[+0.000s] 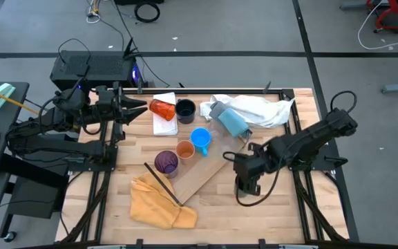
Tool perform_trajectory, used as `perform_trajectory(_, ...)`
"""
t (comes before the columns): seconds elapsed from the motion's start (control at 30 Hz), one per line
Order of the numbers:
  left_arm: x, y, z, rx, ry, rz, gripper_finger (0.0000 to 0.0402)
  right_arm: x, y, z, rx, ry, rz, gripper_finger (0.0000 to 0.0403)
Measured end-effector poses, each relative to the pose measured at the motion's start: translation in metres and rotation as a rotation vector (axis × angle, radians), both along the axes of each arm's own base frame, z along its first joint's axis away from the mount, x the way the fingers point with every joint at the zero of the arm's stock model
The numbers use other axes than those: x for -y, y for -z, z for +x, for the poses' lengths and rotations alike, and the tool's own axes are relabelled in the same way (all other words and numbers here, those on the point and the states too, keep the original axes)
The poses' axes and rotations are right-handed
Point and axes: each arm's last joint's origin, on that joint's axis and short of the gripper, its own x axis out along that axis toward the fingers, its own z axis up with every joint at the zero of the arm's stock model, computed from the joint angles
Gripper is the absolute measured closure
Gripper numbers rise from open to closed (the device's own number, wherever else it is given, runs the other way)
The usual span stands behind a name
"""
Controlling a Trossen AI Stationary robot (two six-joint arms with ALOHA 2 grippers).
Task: Stack small to large cups/mugs on shelf
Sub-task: Remove the black cup from the dark blue mug
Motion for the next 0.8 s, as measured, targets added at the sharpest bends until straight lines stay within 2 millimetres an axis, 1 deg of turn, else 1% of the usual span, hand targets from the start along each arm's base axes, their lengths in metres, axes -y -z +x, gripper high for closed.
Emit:
perform_trajectory(0.07, 0.0, 0.0, 0.0, 0.001, -0.001, -0.001, 0.0303, -0.004, 0.018, -0.002, -0.008, 0.045, 0.001, 0.0402)
perform_trajectory(0.23, 0.0, 0.0, 0.0, 0.001, 0.0, -0.005, 0.0302, -0.009, 0.053, -0.004, -0.064, 0.115, -0.03, 0.0402)
perform_trajectory(0.37, 0.0, 0.0, 0.0, 0.002, 0.0, -0.007, 0.0305, -0.008, 0.075, -0.009, -0.091, 0.163, -0.045, 0.0402)
perform_trajectory(0.53, 0.0, 0.0, 0.0, 0.001, 0.001, -0.008, 0.0302, -0.005, 0.082, -0.011, -0.078, 0.215, -0.075, 0.0402)
perform_trajectory(0.7, 0.0, 0.0, 0.0, 0.001, 0.0, -0.007, 0.0302, -0.007, 0.082, -0.009, -0.055, 0.216, -0.064, 0.0402)
perform_trajectory(0.8, 0.0, 0.0, 0.0, 0.001, 0.0, -0.007, 0.0305, -0.007, 0.082, -0.008, -0.047, 0.246, -0.046, 0.0389)
